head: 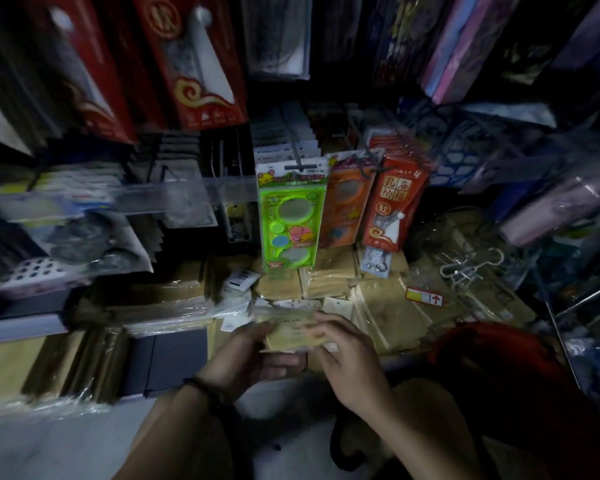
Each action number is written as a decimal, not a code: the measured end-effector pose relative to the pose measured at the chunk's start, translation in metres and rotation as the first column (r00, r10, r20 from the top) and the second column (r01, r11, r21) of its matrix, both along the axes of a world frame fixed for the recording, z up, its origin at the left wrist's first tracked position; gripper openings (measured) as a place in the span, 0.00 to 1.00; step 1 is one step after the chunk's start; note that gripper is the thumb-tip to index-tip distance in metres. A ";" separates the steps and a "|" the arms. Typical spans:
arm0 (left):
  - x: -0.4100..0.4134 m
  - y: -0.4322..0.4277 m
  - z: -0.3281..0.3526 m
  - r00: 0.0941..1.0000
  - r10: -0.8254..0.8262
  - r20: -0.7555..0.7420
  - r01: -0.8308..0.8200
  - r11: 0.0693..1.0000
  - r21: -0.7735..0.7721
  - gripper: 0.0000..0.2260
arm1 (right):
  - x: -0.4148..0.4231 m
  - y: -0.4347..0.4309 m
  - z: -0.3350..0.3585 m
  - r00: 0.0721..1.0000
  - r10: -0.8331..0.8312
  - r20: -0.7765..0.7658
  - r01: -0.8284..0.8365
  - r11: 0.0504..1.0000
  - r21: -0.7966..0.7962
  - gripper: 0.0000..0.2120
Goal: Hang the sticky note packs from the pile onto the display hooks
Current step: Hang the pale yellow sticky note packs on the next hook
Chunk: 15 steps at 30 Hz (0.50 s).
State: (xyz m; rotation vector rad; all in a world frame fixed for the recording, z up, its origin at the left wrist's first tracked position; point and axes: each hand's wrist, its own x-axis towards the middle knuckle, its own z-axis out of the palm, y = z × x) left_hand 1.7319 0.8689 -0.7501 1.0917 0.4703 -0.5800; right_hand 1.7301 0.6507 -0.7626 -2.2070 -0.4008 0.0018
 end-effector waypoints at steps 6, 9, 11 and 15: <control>-0.018 0.017 0.047 0.953 0.075 0.294 -0.083 0.996 0.014 0.21 | -0.024 0.009 0.051 0.999 -0.029 0.027 0.024 0.984 0.176 0.16; -0.029 0.022 0.079 0.915 0.084 0.395 -0.121 0.990 0.068 0.23 | -0.023 0.019 0.094 0.992 -0.105 0.074 0.078 0.950 0.301 0.09; -0.035 0.025 0.105 0.872 0.103 0.479 -0.164 0.982 0.088 0.24 | -0.017 0.026 0.127 0.993 -0.104 0.056 0.078 0.934 0.349 0.11; -0.044 0.030 0.165 0.769 0.097 0.631 -0.214 0.970 0.112 0.21 | -0.005 0.039 0.191 1.000 -0.003 0.018 -0.005 0.901 0.434 0.17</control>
